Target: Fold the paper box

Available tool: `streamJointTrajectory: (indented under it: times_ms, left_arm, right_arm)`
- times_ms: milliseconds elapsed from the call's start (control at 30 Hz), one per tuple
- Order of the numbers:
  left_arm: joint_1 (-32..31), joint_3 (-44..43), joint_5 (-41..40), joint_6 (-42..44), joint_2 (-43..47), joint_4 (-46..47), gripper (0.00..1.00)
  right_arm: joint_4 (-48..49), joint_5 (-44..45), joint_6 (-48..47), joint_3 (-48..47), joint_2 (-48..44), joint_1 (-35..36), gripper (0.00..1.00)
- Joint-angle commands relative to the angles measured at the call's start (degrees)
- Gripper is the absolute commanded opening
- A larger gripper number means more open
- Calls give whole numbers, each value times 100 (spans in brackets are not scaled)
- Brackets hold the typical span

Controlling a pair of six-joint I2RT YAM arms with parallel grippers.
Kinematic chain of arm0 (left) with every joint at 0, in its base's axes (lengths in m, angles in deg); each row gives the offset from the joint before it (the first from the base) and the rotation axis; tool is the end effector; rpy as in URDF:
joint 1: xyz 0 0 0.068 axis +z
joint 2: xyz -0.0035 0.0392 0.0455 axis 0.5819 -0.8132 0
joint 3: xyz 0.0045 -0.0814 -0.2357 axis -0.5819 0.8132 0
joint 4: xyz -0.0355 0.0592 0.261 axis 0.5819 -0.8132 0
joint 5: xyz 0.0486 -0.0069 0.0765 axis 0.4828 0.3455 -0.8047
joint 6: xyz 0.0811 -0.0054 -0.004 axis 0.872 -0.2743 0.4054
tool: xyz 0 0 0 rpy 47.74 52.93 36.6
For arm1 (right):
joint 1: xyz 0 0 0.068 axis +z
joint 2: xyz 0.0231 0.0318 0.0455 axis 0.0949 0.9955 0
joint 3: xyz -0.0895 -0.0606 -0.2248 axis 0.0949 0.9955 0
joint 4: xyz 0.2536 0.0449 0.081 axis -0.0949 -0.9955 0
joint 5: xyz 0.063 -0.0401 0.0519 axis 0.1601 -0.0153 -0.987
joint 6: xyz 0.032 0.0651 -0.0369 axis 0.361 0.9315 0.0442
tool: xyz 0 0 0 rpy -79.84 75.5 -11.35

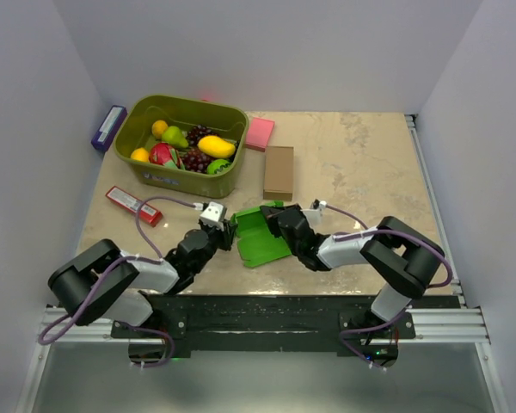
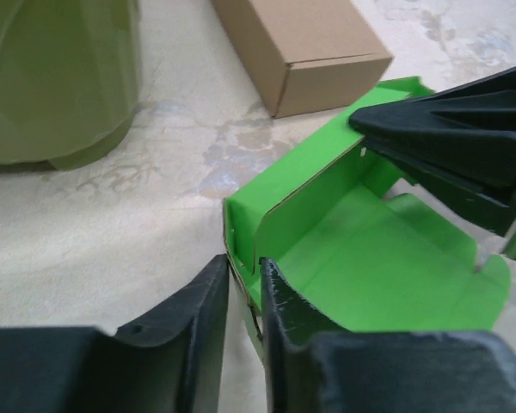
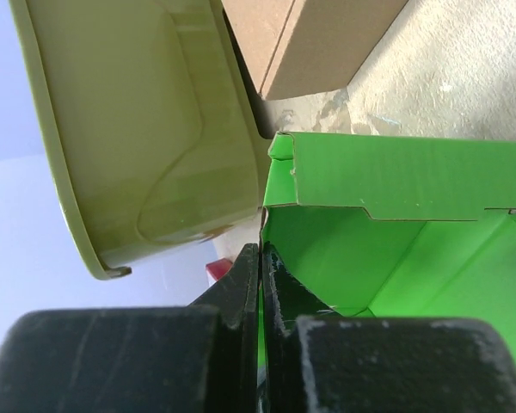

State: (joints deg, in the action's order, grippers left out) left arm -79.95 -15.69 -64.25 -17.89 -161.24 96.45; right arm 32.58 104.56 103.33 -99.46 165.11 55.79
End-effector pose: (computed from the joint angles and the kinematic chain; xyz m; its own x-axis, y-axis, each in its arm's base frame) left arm 0.2052 -0.1714 0.1013 -0.2846 -0.1121 -0.9521 0.3938 0.8918 -0.2227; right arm 0.2461 0.2405 0.1050 -0.3280 0.9416 -0.0764 0.3060 0.1824 0.9344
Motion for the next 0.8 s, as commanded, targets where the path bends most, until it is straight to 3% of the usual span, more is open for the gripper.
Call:
streamJointTrajectory:
  times_ms: [0, 100, 233, 333, 500, 767]
  left_arm:
    - [-38, -165, 676, 21, 572, -251, 40]
    - [-38, -122, 931, -111, 1003, -647, 57]
    - [-20, 36, 1213, -278, 1661, -1103, 69]
    - [199, 150, 1310, -584, 2021, -1604, 70]
    - [1288, 388, 1837, -1245, 2462, -1781, 72]
    - [1404, 239, 1169, -1404, 1699, -2116, 73]
  right_arm:
    - [319, 290, -39, 251, 122, 10, 0]
    - [477, 281, -83, 391, 113, 10, 0]
    - [750, 316, -110, 593, -1, 10, 0]
    - [759, 334, -197, 673, -71, 10, 0]
    - [943, 272, -250, 786, -71, 1, 0]
    - [1198, 219, -382, 892, -54, 10, 0]
